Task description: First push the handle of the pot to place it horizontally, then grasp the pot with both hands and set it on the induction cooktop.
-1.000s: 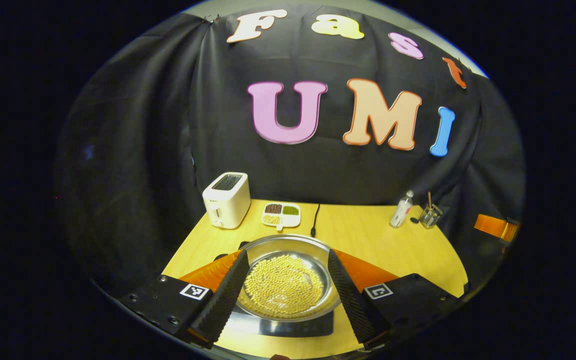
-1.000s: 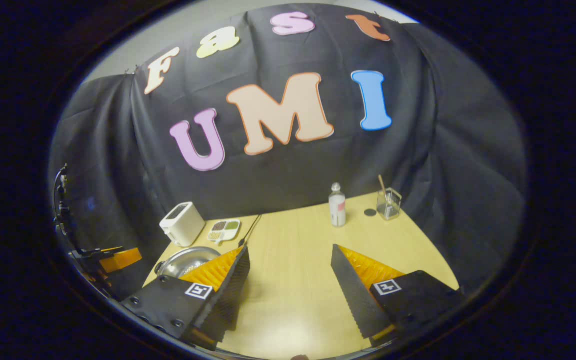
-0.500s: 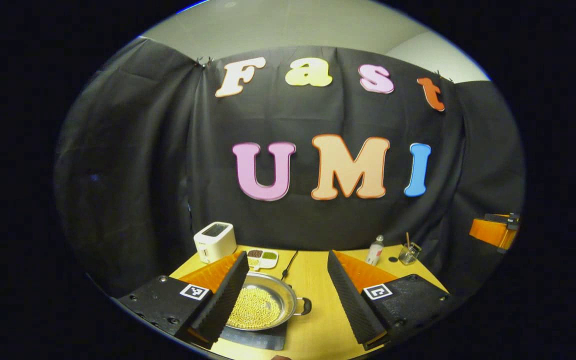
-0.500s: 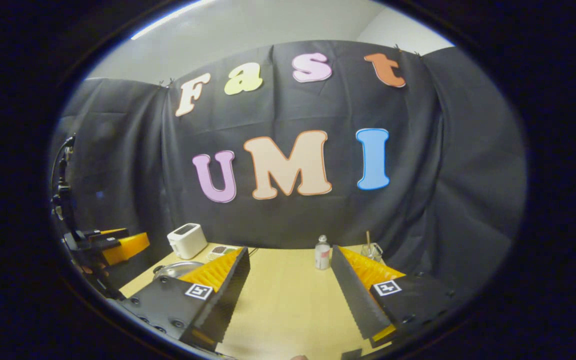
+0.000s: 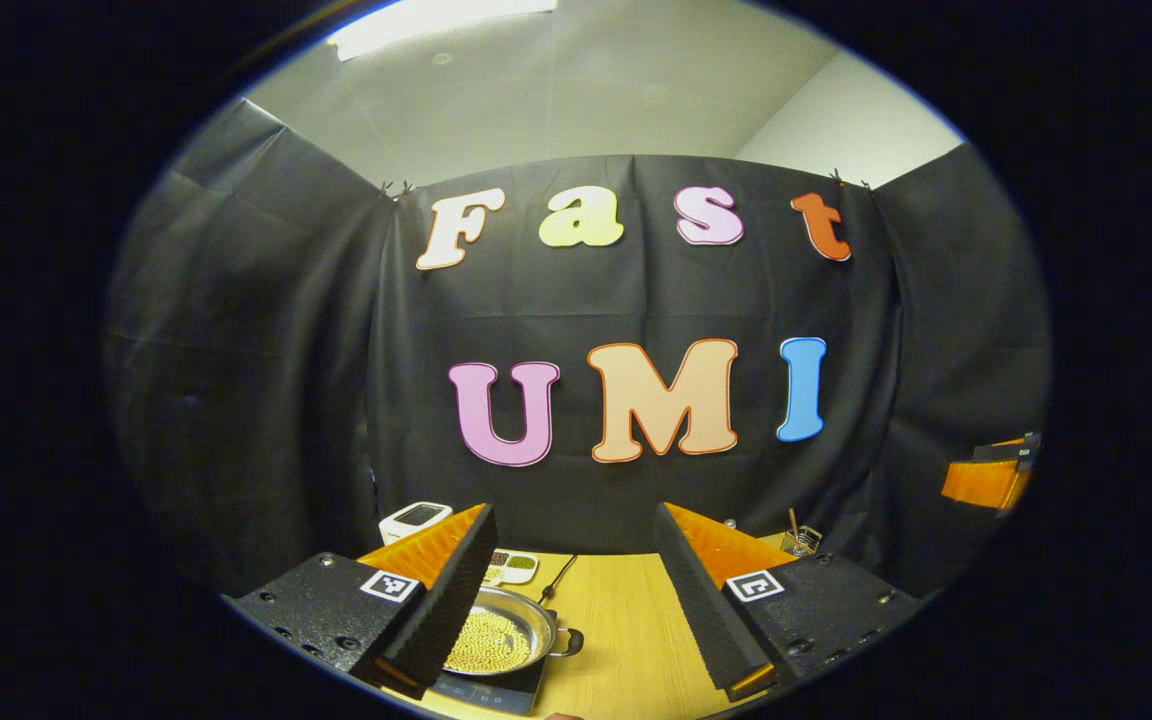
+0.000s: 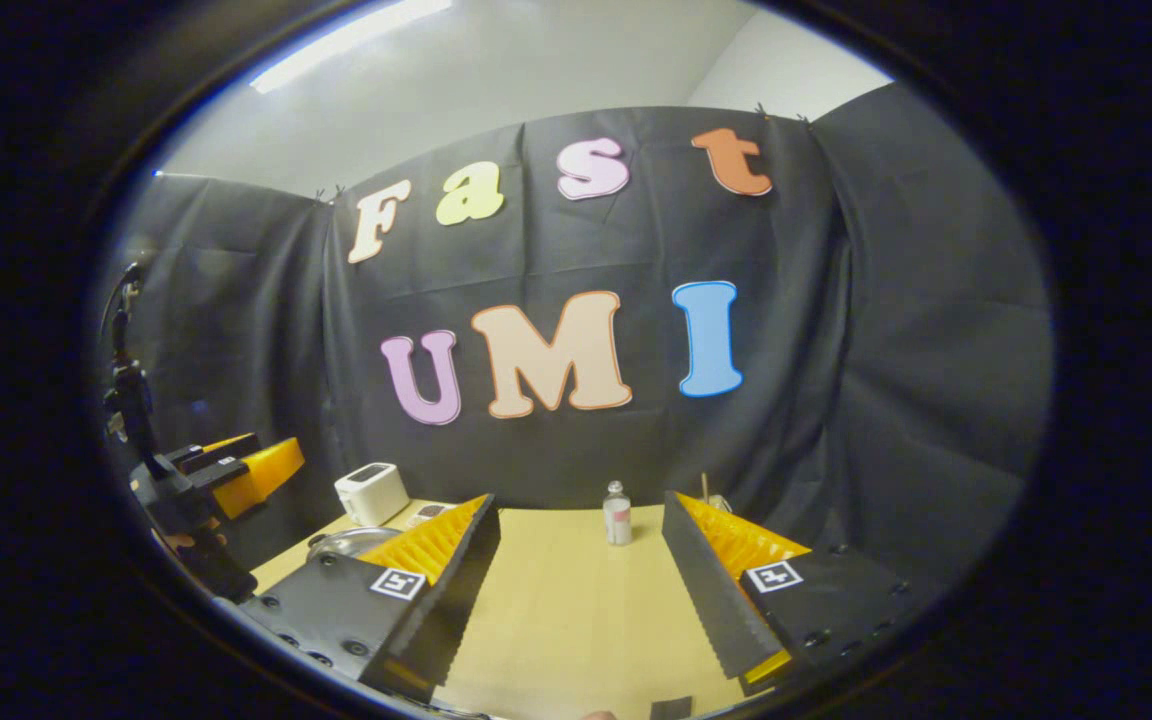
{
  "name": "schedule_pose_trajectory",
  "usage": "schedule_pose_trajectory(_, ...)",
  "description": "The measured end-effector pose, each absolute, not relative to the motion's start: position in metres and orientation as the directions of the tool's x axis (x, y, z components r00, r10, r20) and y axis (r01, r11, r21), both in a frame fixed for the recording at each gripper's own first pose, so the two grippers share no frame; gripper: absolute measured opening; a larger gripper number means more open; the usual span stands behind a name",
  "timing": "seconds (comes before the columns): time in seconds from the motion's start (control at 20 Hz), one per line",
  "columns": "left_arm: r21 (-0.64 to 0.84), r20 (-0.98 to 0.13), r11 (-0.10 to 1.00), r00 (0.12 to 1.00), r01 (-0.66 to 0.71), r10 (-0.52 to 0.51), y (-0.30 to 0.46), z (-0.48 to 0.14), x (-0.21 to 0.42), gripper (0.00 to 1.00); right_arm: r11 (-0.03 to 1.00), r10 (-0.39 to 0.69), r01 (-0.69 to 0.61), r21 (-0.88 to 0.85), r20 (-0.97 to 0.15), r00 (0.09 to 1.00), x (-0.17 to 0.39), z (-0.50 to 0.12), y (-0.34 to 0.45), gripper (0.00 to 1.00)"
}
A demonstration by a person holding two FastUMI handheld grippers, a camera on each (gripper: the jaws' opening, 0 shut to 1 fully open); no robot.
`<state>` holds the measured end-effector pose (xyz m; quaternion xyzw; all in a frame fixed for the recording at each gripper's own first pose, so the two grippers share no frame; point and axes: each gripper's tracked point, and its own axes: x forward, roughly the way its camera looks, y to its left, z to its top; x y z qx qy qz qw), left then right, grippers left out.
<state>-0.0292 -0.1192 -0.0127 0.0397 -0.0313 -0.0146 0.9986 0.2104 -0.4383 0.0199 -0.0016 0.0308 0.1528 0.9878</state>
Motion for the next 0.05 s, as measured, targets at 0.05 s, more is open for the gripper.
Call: schedule_pose_trajectory(0.05,0.082,0.051,0.996,0.998,0.032,-0.036,-0.1222,-0.0180,-0.0310,0.96,0.955,0.295,-0.295,0.008,-0.058,0.954,0.2081,0.0215,-0.4419,0.92)
